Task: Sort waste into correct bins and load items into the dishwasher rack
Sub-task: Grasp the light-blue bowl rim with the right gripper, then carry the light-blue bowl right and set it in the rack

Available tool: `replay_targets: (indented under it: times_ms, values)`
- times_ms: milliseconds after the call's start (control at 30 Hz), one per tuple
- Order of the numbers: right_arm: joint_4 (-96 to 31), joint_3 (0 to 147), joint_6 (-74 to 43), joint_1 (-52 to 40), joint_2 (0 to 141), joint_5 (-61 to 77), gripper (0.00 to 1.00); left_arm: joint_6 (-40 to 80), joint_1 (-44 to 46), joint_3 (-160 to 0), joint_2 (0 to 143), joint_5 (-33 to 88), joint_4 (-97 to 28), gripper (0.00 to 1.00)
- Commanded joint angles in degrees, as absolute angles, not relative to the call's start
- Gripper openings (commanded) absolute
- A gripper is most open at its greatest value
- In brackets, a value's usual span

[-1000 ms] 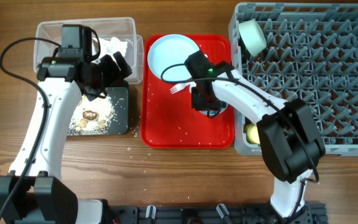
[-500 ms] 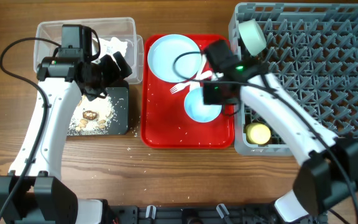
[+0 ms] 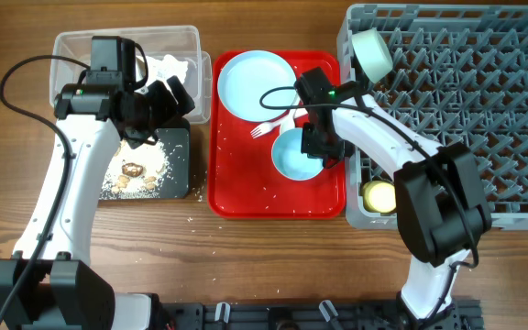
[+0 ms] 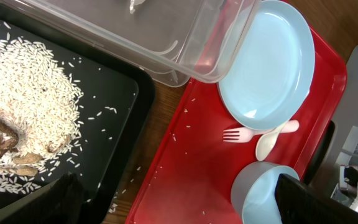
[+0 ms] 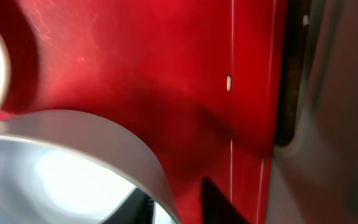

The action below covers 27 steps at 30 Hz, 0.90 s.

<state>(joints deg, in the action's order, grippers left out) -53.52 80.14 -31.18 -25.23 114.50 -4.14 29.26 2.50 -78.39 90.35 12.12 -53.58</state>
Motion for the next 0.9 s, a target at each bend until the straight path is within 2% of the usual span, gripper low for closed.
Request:
replay_targets:
  times_ms: [0,133,333,400,467,567,667,867]
  values:
    - [-52.58,79.96,-31.29,-25.52,114.91,-4.89,0.06,28.80,2.22,-79.20,89.01,12.58,-53.45,1.00]
    - [-52.93,80.16,-29.52,-25.52,113.82,-2.46,0.04,28.80,2.22,-79.20,89.03,12.58,-53.45,1.00]
    - [-60.64,88.33,-26.94,-25.41,99.37,-5.56,0.04,28.80,2.22,-79.20,89.01,12.58,-53.45,1.00]
    - [-61.58,89.76,-26.94,-25.41,91.70,-14.28,0.04,28.80,2.22,-79.20,89.01,12.58,-53.45,1.00]
    - [-61.91,89.62,-26.96,-25.41,85.47,-29.21,0.04,28.80,2.22,-79.20,89.01,12.58,-53.47,1.00]
    - [-62.30,89.52,-26.96,-25.41,82.59,-44.05,0.04,28.80,2.22,-79.20,89.01,12.58,-53.45,1.00]
    - [-62.37,88.60,-26.96,-25.41,84.60,-55.64,0.04,28.80,2.22,-79.20,89.01,12.58,-53.45,1.00]
    - [-65.43,88.01,-24.99,-23.49,96.55,-68.42,0.04,28.80,2.22,-79.20,89.01,12.58,-53.45,1.00]
